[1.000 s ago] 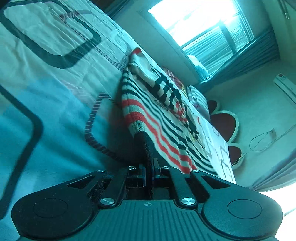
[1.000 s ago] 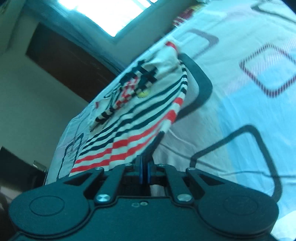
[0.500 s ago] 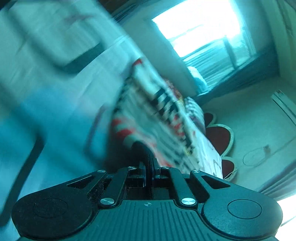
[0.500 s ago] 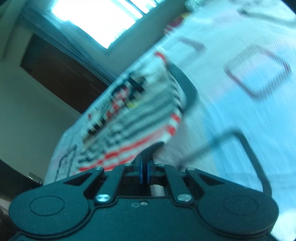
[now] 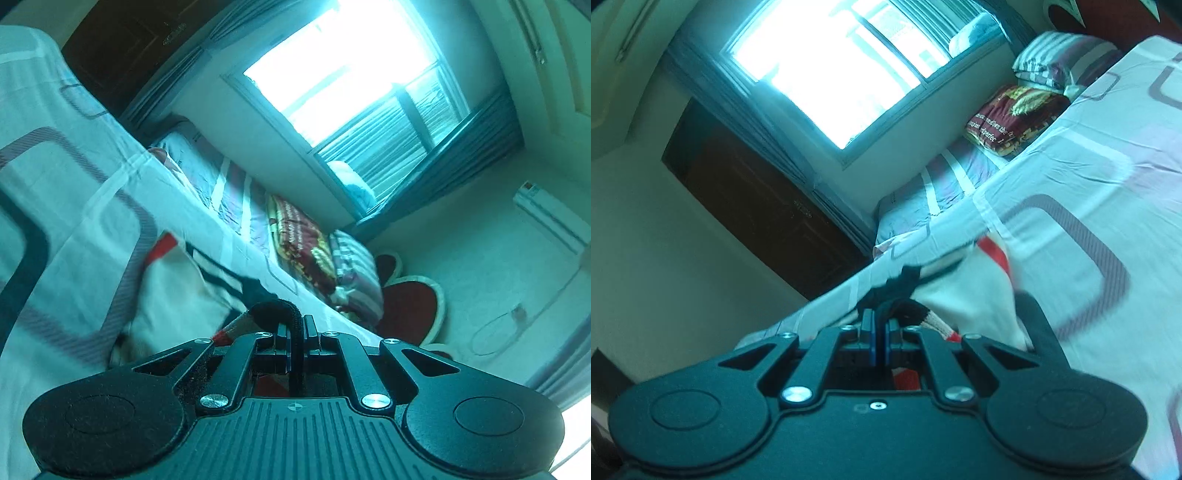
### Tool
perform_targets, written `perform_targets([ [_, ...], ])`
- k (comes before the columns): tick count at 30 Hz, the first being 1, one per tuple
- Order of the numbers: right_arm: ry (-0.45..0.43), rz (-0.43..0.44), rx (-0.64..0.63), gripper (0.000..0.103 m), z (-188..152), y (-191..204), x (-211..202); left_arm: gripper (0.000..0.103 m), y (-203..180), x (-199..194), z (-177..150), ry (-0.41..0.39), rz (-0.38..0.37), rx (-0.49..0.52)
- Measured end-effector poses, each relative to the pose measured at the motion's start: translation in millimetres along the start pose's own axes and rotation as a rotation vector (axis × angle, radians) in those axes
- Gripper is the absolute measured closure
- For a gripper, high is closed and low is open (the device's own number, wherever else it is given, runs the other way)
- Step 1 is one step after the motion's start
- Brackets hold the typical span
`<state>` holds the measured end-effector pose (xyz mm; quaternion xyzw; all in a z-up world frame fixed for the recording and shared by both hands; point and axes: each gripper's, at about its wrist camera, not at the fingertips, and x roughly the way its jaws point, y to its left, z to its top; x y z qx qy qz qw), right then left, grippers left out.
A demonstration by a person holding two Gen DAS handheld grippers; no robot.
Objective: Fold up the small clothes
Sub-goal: 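Lift the black hem with both tools and fold it toward the collar, then lay the hem down on the sweater with both tools and open them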
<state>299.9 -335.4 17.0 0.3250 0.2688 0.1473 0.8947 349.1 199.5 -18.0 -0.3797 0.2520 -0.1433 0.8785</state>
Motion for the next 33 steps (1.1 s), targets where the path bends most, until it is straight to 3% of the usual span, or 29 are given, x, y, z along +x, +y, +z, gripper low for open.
perform_targets([
  [7, 0.064, -0.002, 0.083, 0.098, 38, -44, 97, 0.098, 29, 98, 36, 0.062, 0.07, -0.056],
  [15, 0.171, -0.084, 0.104, 0.094, 44, -97, 200, 0.097, 80, 199, 40, 0.16, 0.177, -0.106],
  [19, 0.156, -0.074, 0.032, 0.091, 43, -100, 221, 0.097, 90, 219, 37, 0.134, 0.151, -0.143],
  [20, 0.142, -0.066, 0.017, 0.085, 43, -99, 221, 0.09, 89, 221, 37, 0.126, 0.137, -0.145],
  [21, 0.124, -0.06, 0.006, 0.082, 44, -99, 219, 0.068, 89, 221, 38, 0.115, 0.119, -0.146],
  [22, 0.109, -0.064, -0.007, 0.076, 45, -97, 215, 0.056, 87, 222, 37, 0.106, 0.107, -0.14],
  [23, 0.097, -0.077, -0.023, 0.064, 45, -96, 213, 0.043, 85, 222, 39, 0.087, 0.101, -0.123],
  [24, 0.086, -0.093, -0.036, 0.057, 46, -95, 211, 0.041, 82, 221, 40, 0.068, 0.105, -0.102],
  [27, 0.085, -0.093, -0.06, 0.055, 52, -95, 207, 0.042, 74, 220, 46, 0.083, 0.148, -0.028],
  [31, 0.071, -0.098, -0.177, 0.054, 56, -80, 198, 0.042, 40, 229, 43, 0.174, 0.272, 0.288],
  [33, 0.105, -0.132, -0.251, 0.054, 56, -72, 204, 0.042, 29, 240, 35, 0.231, 0.32, 0.402],
])
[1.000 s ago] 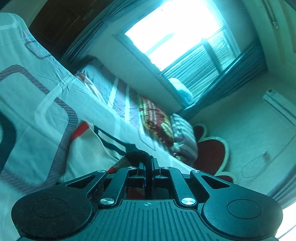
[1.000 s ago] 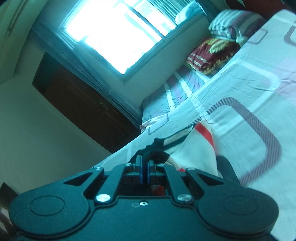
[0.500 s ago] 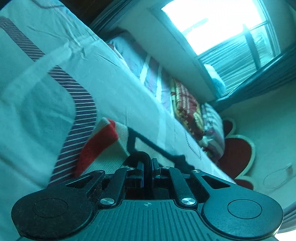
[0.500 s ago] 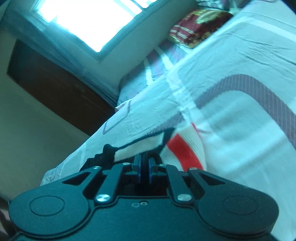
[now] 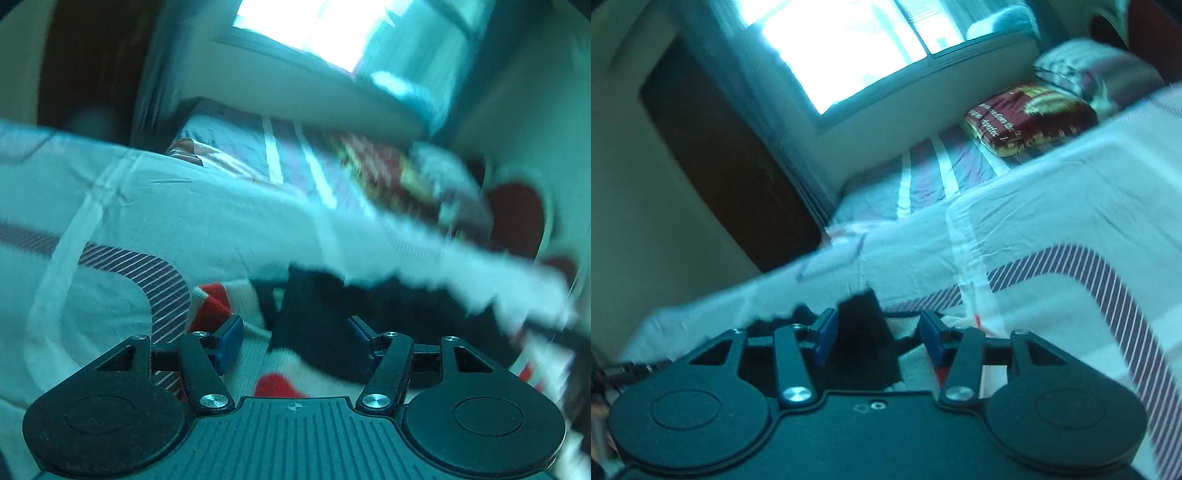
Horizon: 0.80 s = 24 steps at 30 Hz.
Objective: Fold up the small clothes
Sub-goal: 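Lay the hem down on the sweater with both tools and open them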
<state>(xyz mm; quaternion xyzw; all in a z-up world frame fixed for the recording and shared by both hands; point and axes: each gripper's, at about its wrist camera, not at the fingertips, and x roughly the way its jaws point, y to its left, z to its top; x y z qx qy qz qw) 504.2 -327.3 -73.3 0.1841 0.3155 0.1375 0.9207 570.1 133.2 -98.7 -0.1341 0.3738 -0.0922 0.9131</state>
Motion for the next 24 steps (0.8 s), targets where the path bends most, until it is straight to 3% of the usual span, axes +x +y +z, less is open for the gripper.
perform_targets([
  [5, 0.129, -0.038, -0.172, 0.061, 1, 21, 28, 0.056, -19, 12, 0, 0.034, 0.053, 0.136],
  [10, 0.184, -0.079, -0.335, 0.078, -1, 42, 46, 0.07, -8, 15, 14, 0.062, 0.01, 0.115],
  [13, 0.185, -0.076, -0.387, 0.092, -4, 51, 49, 0.085, 0, 24, 14, 0.076, -0.003, 0.1],
  [14, 0.171, -0.08, -0.396, 0.093, -5, 53, 49, 0.095, 1, 23, 12, 0.066, -0.008, 0.096],
  [20, 0.049, -0.111, -0.373, 0.095, -6, 47, 29, 0.097, -11, 13, 2, -0.063, 0.065, 0.136],
  [24, 0.09, -0.16, -0.372, 0.095, -7, 33, 38, 0.097, -15, 22, -3, -0.069, 0.137, 0.174],
])
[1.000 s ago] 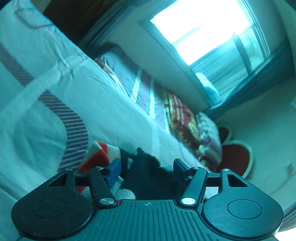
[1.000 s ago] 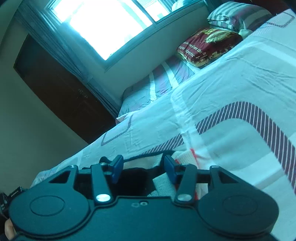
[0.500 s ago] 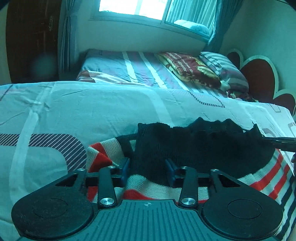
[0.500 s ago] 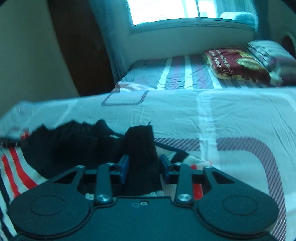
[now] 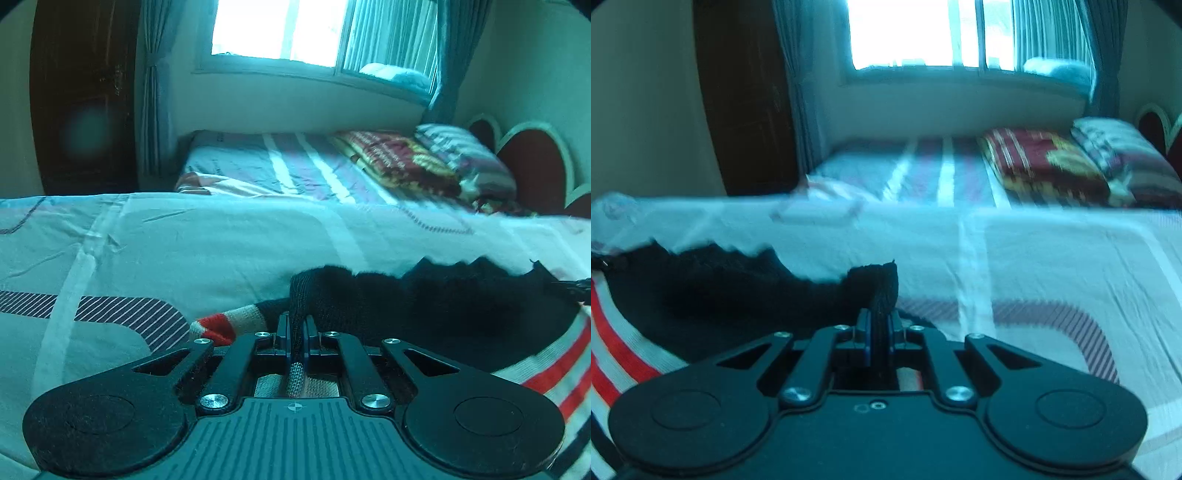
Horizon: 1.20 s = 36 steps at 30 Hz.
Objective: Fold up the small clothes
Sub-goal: 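Lay the hem down on the sweater with both tools and open them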
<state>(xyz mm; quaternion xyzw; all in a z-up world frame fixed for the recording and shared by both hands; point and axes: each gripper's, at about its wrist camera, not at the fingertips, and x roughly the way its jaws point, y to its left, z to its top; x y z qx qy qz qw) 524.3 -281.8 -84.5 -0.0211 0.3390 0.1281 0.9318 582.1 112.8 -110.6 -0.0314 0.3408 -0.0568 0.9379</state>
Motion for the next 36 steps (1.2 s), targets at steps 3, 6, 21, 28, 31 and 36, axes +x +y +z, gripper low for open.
perform_targets([
  [3, 0.0, -0.003, 0.014, 0.097, -2, -1, 2, 0.097, -4, 3, 1, 0.008, 0.018, 0.026],
  [6, 0.01, -0.015, 0.004, 0.083, 3, 2, -6, 0.057, -6, -8, 5, 0.003, 0.054, 0.045],
  [21, 0.019, 0.086, -0.331, 0.063, -9, 103, -3, 0.04, -85, -11, -8, 0.041, -0.125, 0.195],
  [28, 0.03, -0.02, 0.018, 0.063, -13, -2, -16, 0.054, -16, -22, -15, 0.012, -0.105, 0.084],
  [31, 0.018, -0.072, -0.023, 0.063, -12, 12, -19, 0.053, -32, -23, -17, 0.004, -0.05, 0.13],
  [36, -0.086, -0.071, -0.06, 0.059, -16, 39, -52, 0.01, -60, -56, -8, -0.063, 0.035, 0.154],
])
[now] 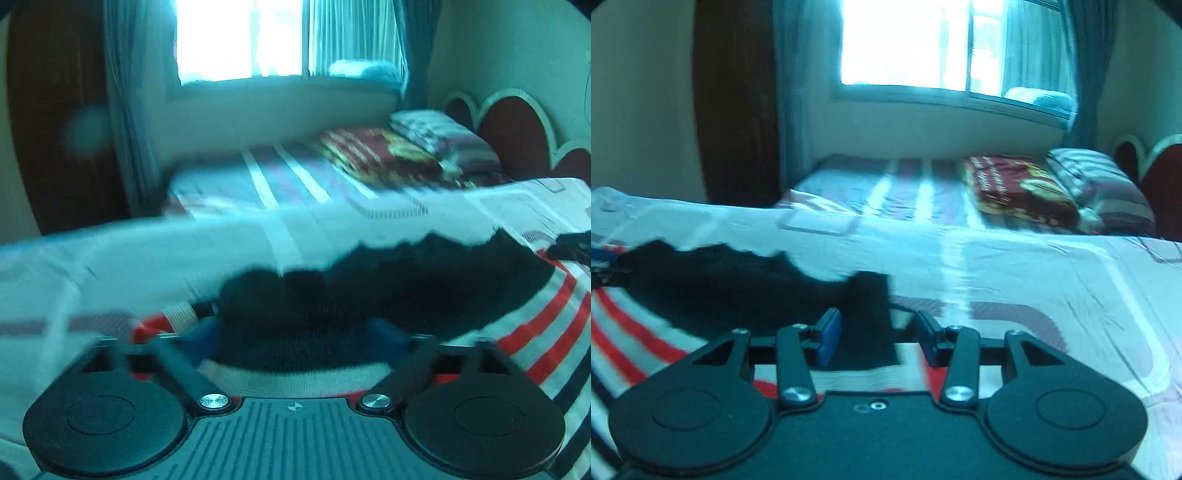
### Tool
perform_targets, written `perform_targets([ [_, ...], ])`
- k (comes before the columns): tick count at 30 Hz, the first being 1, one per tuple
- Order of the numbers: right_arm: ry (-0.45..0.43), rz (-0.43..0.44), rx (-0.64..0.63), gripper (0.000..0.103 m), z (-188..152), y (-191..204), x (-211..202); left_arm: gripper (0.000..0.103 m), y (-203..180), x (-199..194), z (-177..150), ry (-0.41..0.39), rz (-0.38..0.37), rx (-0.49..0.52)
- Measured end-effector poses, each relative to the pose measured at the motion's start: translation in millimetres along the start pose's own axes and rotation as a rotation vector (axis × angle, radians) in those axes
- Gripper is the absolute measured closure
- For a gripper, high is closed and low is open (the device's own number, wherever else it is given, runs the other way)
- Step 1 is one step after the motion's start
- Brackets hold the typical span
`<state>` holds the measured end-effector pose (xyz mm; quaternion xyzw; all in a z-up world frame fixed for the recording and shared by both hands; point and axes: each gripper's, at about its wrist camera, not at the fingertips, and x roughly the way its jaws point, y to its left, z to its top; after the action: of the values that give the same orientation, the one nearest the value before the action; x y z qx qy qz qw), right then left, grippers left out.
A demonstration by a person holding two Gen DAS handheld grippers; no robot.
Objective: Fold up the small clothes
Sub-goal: 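Lay the hem down on the sweater with both tools and open them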
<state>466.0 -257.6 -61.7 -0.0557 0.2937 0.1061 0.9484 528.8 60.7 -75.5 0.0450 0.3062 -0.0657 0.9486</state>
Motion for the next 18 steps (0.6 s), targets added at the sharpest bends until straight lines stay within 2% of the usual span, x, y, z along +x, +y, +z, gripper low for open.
perform_targets([
  [2, 0.008, 0.029, -0.016, 0.059, -3, 15, -5, 0.01, -9, -11, 3, 0.005, -0.023, -0.008],
  [7, 0.031, 0.092, -0.053, 0.06, -8, 58, -3, 0.01, -42, -25, -2, 0.02, -0.015, 0.016],
  [12, 0.052, 0.149, -0.088, 0.06, -8, 97, 1, 0.01, -68, -24, -15, 0.047, -0.02, 0.047],
  [16, 0.092, 0.149, -0.172, 0.06, -18, 115, 7, 0.01, -60, -19, -31, 0.079, 0.011, 0.036],
  [18, 0.086, 0.147, -0.175, 0.059, -21, 109, 5, 0.01, -48, -24, -37, 0.072, 0.028, 0.02],
])
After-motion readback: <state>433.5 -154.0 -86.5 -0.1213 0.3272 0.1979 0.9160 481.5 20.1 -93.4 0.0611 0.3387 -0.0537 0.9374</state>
